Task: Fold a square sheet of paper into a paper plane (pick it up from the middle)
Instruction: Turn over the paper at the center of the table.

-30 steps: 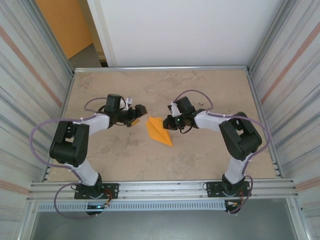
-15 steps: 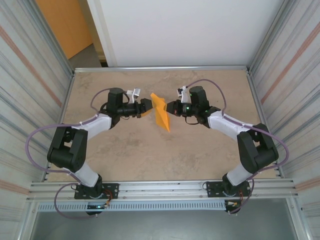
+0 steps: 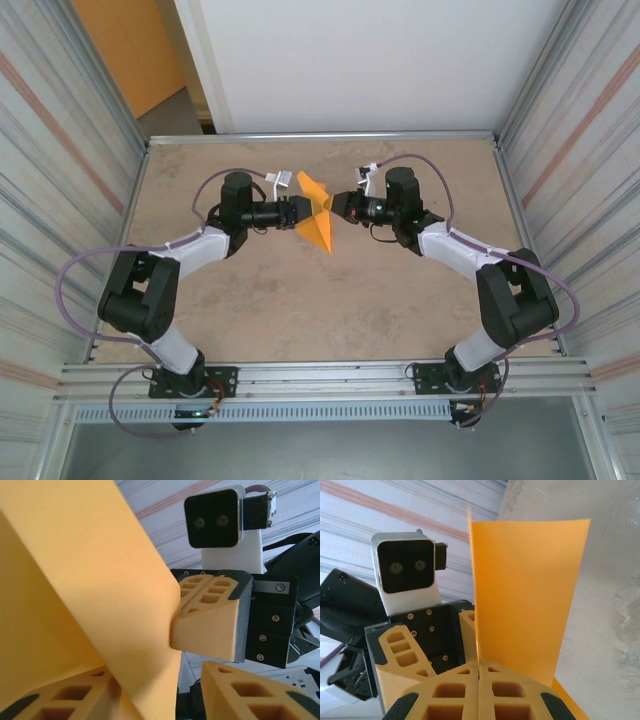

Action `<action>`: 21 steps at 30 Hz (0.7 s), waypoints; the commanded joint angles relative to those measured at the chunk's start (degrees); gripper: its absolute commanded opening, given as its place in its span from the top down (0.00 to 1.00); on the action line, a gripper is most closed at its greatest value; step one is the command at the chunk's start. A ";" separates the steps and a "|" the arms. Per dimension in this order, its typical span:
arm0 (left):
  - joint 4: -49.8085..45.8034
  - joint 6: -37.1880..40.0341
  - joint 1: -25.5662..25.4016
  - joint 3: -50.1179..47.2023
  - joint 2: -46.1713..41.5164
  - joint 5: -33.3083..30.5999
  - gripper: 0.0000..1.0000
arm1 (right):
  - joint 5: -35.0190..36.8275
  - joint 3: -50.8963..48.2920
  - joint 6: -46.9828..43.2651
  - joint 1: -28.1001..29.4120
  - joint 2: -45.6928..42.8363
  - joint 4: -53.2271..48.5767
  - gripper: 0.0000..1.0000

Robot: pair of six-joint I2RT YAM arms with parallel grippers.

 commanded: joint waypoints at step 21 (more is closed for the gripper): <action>-4.27 5.18 0.16 1.76 -0.98 -1.27 0.90 | 4.44 -1.46 -1.10 -3.19 -5.44 -8.62 0.61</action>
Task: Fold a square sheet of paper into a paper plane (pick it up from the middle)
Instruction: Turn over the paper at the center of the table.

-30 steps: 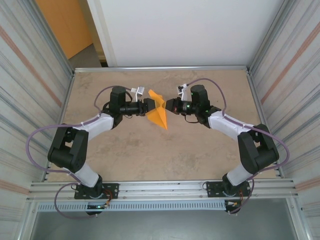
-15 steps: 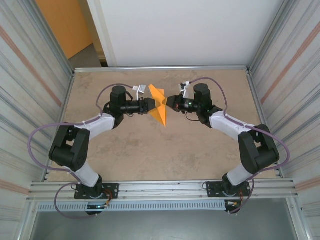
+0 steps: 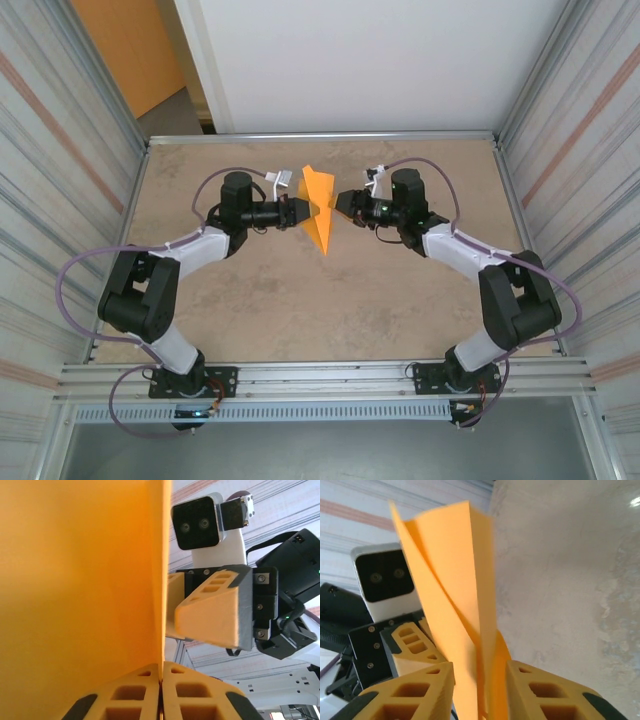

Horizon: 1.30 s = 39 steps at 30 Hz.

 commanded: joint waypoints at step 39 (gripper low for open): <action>-77.65 48.26 -23.30 43.19 30.68 -96.77 0.91 | 37.72 -5.12 -11.83 -10.52 -23.97 -42.62 0.48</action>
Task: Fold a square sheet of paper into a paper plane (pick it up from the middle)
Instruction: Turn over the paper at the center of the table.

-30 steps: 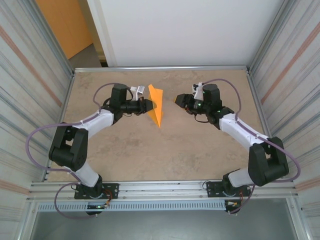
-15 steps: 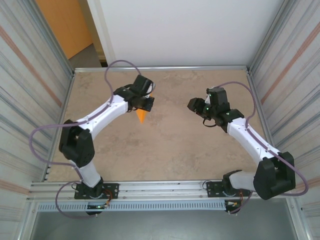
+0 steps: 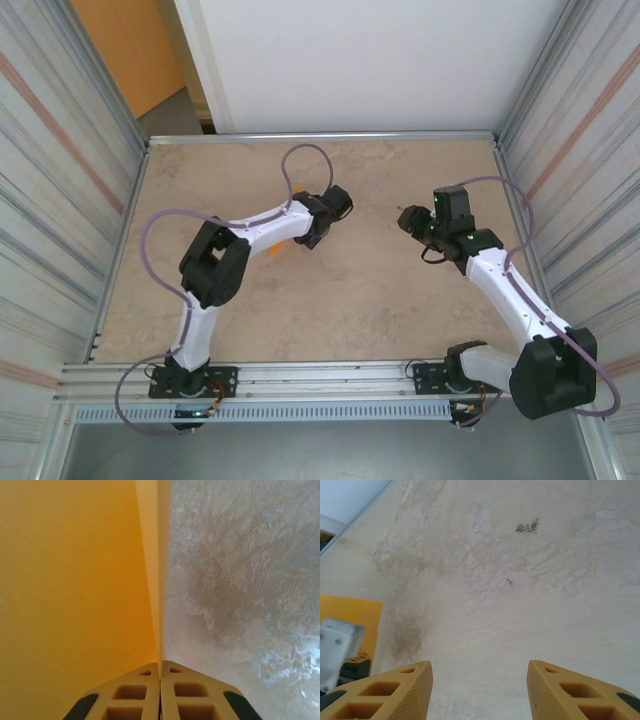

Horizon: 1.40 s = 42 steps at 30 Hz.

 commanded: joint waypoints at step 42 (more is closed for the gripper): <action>7.62 -20.19 -0.71 -10.85 -18.27 42.22 0.48 | 0.22 -2.76 4.34 -1.06 1.51 1.00 0.33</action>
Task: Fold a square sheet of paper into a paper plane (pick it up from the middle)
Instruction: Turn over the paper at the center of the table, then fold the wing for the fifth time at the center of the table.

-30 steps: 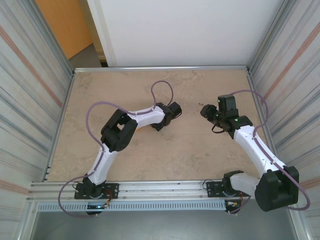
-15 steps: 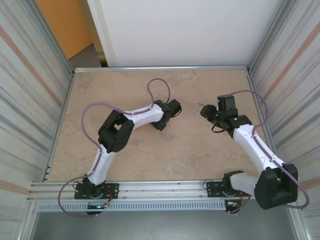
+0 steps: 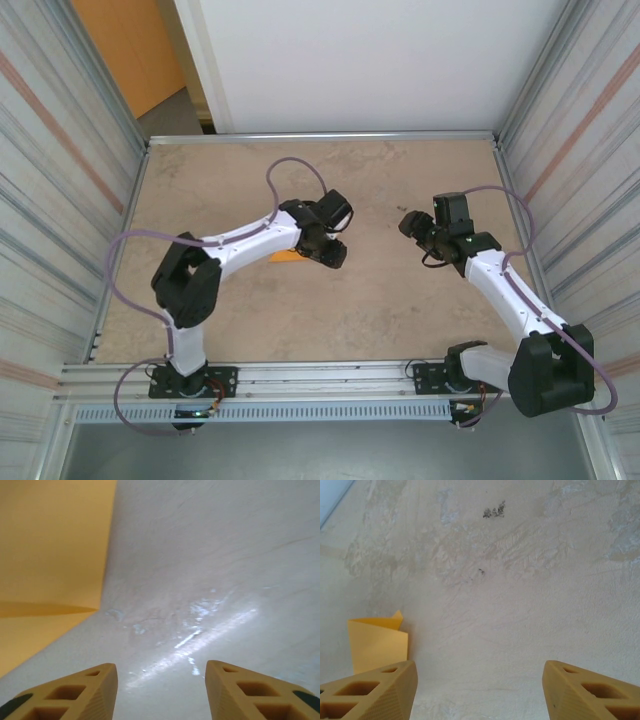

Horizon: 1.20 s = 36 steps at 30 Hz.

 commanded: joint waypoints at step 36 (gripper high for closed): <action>15.63 -12.81 24.35 -9.07 8.06 23.32 0.51 | -2.94 2.97 5.93 9.87 9.90 5.54 0.27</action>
